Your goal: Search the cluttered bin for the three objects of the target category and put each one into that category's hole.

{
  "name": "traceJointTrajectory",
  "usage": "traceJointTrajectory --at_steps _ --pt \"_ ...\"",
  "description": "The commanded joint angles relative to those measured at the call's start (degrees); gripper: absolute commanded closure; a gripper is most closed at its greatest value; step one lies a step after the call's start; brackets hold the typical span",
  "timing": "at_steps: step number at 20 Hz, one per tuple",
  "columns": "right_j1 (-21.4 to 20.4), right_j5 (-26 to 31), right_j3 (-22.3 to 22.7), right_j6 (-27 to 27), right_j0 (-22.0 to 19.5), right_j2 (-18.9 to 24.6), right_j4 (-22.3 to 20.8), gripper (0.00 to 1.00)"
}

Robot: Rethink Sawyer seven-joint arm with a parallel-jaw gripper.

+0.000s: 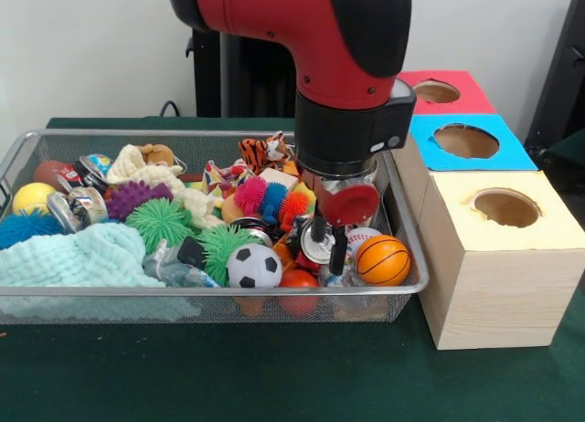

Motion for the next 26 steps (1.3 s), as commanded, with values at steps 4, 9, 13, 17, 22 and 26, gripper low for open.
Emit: traceJointTrajectory --at_steps 4,9,13,17,22,26 --pt "2.5 -3.8 5.8 5.0 -2.5 5.2 1.9 0.00" --pt "4.8 -7.2 5.0 5.3 -2.8 6.1 2.1 0.00" --pt "6.7 -9.2 4.1 5.2 -3.1 6.7 2.3 0.00" --pt "7.4 -10.2 4.0 5.8 -2.7 6.8 2.9 0.00" --pt "8.4 -11.6 4.2 6.4 -2.5 7.3 3.8 0.00" --pt "8.4 -12.1 4.7 6.9 -2.4 8.0 4.7 0.00"
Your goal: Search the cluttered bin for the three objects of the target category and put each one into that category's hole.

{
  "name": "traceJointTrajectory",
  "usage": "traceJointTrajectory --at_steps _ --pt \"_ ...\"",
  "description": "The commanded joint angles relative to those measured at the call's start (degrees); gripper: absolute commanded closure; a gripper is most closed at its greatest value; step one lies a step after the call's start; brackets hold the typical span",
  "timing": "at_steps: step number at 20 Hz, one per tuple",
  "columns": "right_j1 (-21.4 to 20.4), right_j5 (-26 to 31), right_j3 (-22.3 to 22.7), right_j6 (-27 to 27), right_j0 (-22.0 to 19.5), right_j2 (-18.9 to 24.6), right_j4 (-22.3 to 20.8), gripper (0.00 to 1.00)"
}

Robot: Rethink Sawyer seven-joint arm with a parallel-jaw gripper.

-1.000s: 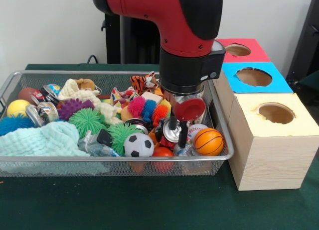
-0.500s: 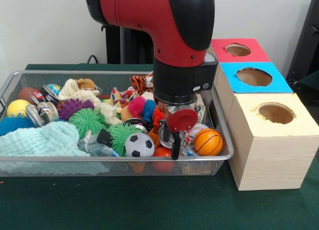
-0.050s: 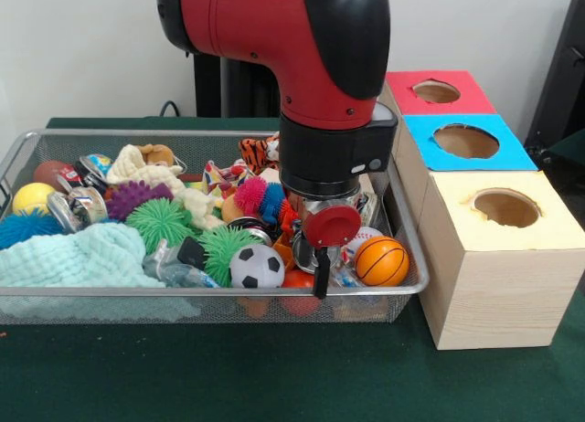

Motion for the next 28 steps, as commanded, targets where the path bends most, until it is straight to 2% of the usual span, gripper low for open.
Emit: traceJointTrajectory --at_steps 1,12,18,22,25,28 --pt "6.1 -4.6 4.0 7.2 -0.8 7.3 3.1 0.00" --pt "0.3 1.7 8.2 10.3 2.6 5.9 7.7 0.00" --pt "-5.2 11.5 9.9 7.9 2.9 3.2 7.6 0.00" --pt "-6.4 11.3 11.3 6.1 2.1 3.2 7.0 0.00" --pt "-5.8 10.5 11.1 5.7 1.5 3.6 7.0 0.00" --pt "-3.9 7.2 10.8 4.8 0.7 4.8 7.0 0.00"
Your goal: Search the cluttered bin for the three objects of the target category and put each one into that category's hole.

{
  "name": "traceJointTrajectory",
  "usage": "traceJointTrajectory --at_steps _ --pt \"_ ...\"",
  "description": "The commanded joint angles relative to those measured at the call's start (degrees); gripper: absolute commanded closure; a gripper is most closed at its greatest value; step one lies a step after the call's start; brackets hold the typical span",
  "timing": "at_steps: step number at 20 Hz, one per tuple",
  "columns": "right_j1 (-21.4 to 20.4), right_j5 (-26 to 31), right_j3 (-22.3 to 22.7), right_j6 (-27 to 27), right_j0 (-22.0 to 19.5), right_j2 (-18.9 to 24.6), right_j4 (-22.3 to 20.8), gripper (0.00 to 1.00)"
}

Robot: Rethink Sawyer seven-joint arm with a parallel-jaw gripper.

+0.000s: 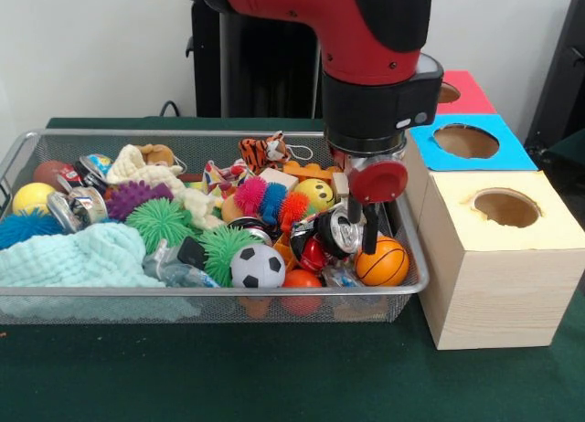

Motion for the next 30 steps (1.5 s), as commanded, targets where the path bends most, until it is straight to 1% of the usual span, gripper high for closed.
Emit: traceJointTrajectory --at_steps 1,4,10,14,23,30 --pt "2.0 1.3 5.0 4.3 -2.5 5.2 1.5 0.00" --pt "3.5 -0.9 4.9 1.8 -4.5 6.6 0.7 0.00" --pt "3.9 -0.1 3.5 0.2 -5.9 6.5 -1.2 0.00" --pt "4.5 -1.1 2.9 0.2 -6.3 6.9 -1.4 0.00" --pt "7.2 -4.7 1.2 0.8 -7.1 8.4 -1.3 0.00" --pt "7.1 -6.4 2.7 1.7 -6.8 9.3 -1.1 0.00"
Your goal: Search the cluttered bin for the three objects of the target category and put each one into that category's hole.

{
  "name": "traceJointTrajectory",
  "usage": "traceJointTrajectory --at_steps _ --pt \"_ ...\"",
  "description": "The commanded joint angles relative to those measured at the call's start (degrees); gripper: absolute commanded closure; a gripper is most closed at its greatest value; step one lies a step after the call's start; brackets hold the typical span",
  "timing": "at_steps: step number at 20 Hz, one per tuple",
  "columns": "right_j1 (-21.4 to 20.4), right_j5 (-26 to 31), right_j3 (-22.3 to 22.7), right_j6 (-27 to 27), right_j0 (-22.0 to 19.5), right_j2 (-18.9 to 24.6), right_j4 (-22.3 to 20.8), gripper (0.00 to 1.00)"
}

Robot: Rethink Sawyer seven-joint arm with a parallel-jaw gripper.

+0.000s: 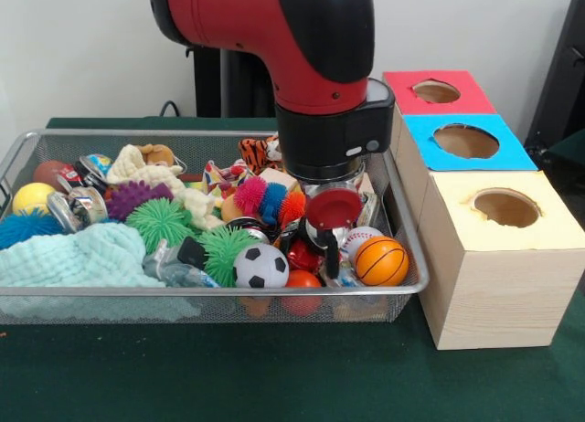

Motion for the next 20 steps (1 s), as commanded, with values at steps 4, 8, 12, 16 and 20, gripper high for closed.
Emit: traceJointTrajectory --at_steps 4,8,12,16,20 --pt "4.8 -4.8 4.1 1.7 -0.9 6.2 -1.4 0.00" --pt "4.4 -3.4 4.0 2.6 0.2 5.8 -1.1 0.00" --pt "2.6 -0.5 4.5 4.4 1.8 5.1 -0.2 0.00" --pt "2.5 -1.4 5.2 5.1 1.7 6.0 0.7 0.00" --pt "3.5 -3.2 5.8 5.5 1.8 7.3 1.4 0.00"
